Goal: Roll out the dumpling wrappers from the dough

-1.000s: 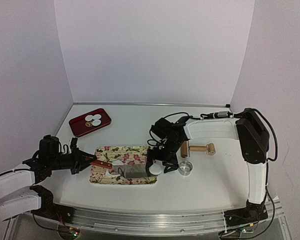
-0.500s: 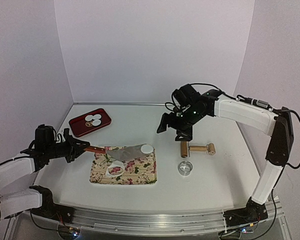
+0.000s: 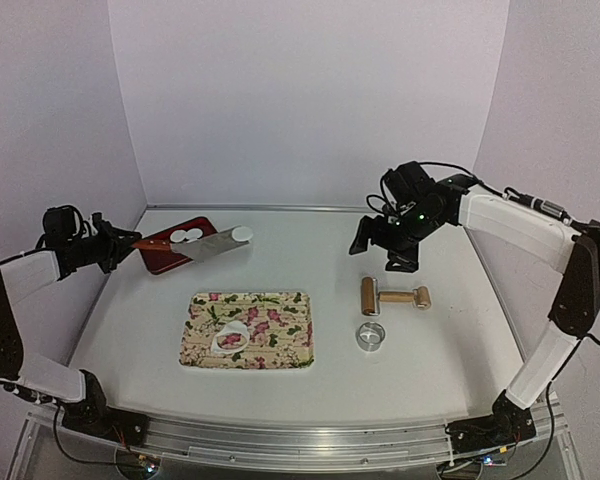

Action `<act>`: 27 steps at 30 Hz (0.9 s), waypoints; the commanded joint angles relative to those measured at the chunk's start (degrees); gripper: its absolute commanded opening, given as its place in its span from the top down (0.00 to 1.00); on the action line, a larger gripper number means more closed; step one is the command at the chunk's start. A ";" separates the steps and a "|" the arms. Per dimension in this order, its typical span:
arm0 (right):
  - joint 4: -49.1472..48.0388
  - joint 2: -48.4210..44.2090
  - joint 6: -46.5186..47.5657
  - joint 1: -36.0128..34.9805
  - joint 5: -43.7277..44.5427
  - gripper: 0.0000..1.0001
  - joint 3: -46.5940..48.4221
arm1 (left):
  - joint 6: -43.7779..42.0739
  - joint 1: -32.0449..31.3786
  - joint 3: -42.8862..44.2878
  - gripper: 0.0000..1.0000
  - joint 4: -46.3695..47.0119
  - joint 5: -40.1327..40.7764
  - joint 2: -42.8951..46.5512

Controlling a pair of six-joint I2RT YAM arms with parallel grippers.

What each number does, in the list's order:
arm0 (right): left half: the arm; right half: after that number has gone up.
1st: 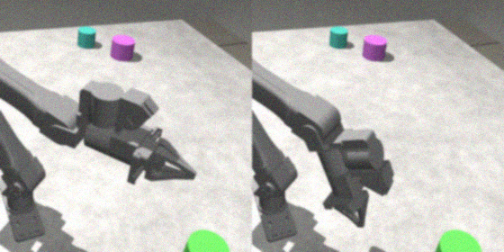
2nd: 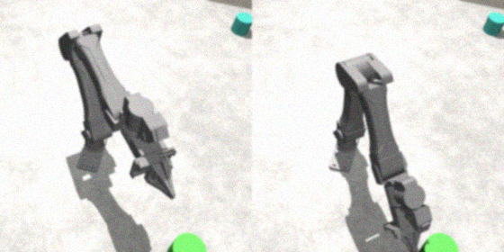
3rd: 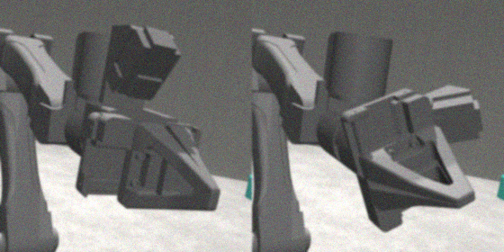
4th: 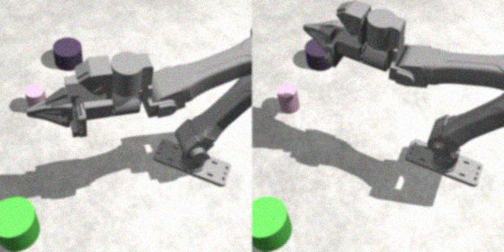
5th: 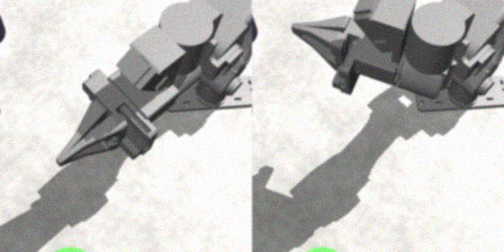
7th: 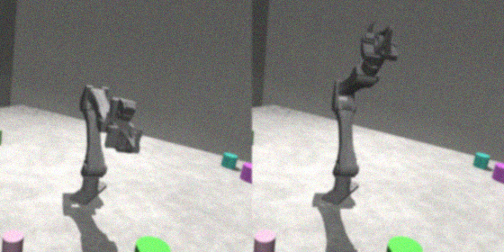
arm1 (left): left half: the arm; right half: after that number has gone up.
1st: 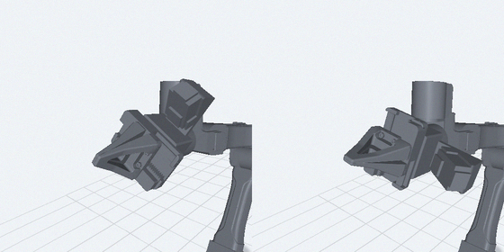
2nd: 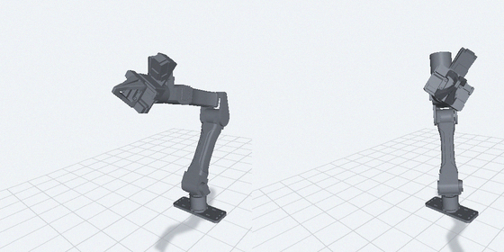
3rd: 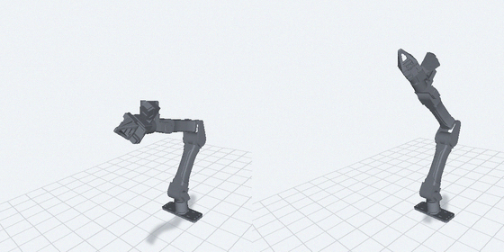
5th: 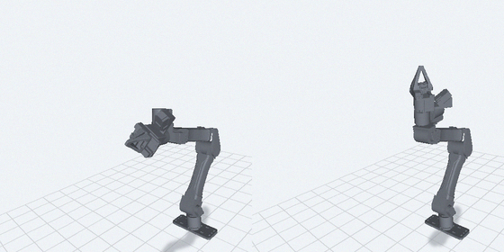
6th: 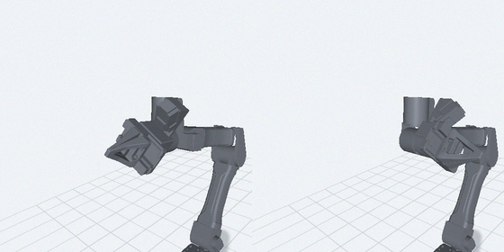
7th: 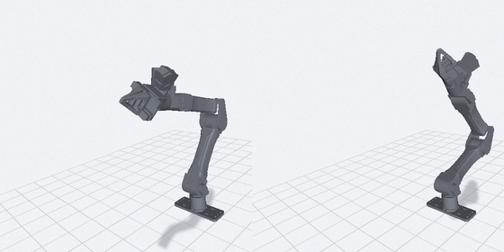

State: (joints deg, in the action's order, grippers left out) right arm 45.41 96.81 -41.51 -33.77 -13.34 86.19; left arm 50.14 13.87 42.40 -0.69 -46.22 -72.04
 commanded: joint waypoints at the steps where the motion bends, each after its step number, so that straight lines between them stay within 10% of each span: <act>1: 0.73 -3.83 3.47 3.83 1.28 0.05 -2.27 | -4.17 7.02 5.05 1.00 -0.15 -4.71 -1.53; 27: 0.73 -10.33 4.99 9.55 0.61 0.03 -10.04 | -25.15 24.89 18.13 1.00 -17.76 6.17 -9.09</act>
State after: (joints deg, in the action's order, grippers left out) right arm 46.10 89.66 -36.55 -24.72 -13.58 76.86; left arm 26.73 33.58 55.76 -21.77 -44.69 -80.08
